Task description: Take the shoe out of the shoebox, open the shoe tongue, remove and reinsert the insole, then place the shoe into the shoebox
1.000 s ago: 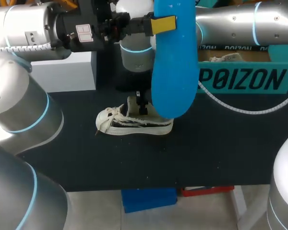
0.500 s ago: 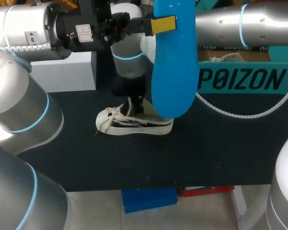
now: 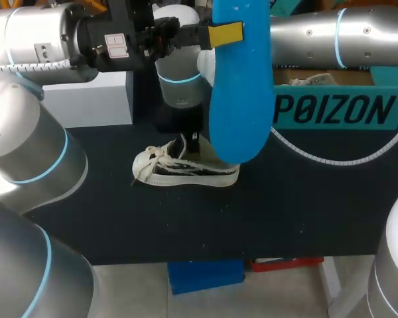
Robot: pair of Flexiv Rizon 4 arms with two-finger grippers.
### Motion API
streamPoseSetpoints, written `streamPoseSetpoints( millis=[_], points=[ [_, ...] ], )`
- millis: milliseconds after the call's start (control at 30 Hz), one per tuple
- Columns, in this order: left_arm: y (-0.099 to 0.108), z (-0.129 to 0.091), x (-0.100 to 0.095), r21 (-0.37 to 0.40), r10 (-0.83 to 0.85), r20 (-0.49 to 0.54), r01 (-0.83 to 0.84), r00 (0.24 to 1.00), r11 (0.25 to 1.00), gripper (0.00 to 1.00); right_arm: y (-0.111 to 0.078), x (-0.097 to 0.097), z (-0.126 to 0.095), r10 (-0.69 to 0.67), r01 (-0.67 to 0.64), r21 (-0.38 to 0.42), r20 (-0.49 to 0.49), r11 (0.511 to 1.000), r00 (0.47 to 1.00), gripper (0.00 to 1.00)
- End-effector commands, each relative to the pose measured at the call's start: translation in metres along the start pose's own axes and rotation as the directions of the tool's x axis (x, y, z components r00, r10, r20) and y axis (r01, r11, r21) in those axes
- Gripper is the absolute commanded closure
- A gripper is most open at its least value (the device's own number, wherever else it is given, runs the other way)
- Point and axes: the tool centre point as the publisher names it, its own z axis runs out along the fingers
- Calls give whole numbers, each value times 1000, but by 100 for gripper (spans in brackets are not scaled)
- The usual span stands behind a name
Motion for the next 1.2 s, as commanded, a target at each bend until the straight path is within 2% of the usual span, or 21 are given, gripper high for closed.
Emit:
streamPoseSetpoints(
  millis=[33, 200, 267, 300, 400, 500, 567, 633, 767, 800, 833, 867, 900, 933, 1100, 1200],
  points=[
    [0, 1, 0, 1, 1, 2, -1, 1000, 1000, 100, -1, 1, 0, 0, 0, 0, -1, 1000, 1000, 100],
    [0, 1, 0, 1, 1, 2, -1, 1000, 1000, 100, -1, 1, 0, 0, 0, 0, -1, 1000, 1000, 100],
    [0, 1, 0, 1, 1, 2, -1, 1000, 1000, 100, -12, 2, -16, 11, -13, 43, 33, 999, 999, 100],
    [0, 1, 0, 1, 1, 2, -1, 1000, 1000, 100, -17, 2, -29, 50, -53, 55, 66, 997, 997, 100],
    [0, 1, 0, 1, 1, 2, -1, 1000, 1000, 100, -33, 0, -65, 170, -178, 91, 88, 980, 982, 100],
    [0, 1, 0, 1, 1, 2, -1, 1000, 1000, 100, -50, 0, -88, 312, -324, 122, 105, 938, 944, 100],
    [0, 1, 0, 1, 1, 2, -1, 1000, 1000, 100, -60, -5, -98, 446, -458, 149, 112, 876, 888, 100],
    [0, 1, 0, 1, 1, 2, -1, 1000, 1000, 100, -68, -9, -103, 566, -585, 186, 145, 790, 811, 100],
    [0, 1, 0, 1, 1, 2, -1, 1000, 1000, 100, -75, -15, -112, 789, -803, 163, 155, 573, 594, 100],
    [0, 1, 0, 1, 1, 2, -1, 1000, 1000, 100, -76, -16, -112, 837, -849, 163, 158, 502, 525, 100],
    [0, 1, 0, 1, 1, 2, -1, 1000, 1000, 100, -76, -15, -112, 864, -875, 155, 153, 458, 479, 100],
    [0, 1, 0, 1, 1, 2, -1, 1000, 1000, 100, -77, -16, -111, 901, -911, 153, 156, 382, 404, 100],
    [0, 1, 0, 1, 1, 2, -1, 1000, 1000, 100, -76, -15, -111, 918, -926, 144, 145, 349, 368, 100],
    [0, 1, 0, 1, 1, 2, -1, 1000, 1000, 100, -75, -14, -111, 940, -948, 134, 145, 289, 307, 100],
    [0, 1, 0, 1, 1, 2, -1, 1000, 1000, 100, -69, -11, -106, 985, -988, 106, 119, 110, 123, 100],
    [0, 1, 0, 1, 1, 2, -1, 1000, 1000, 100, -67, -10, -100, 989, -994, 104, 140, 23, 37, 100]
  ],
)
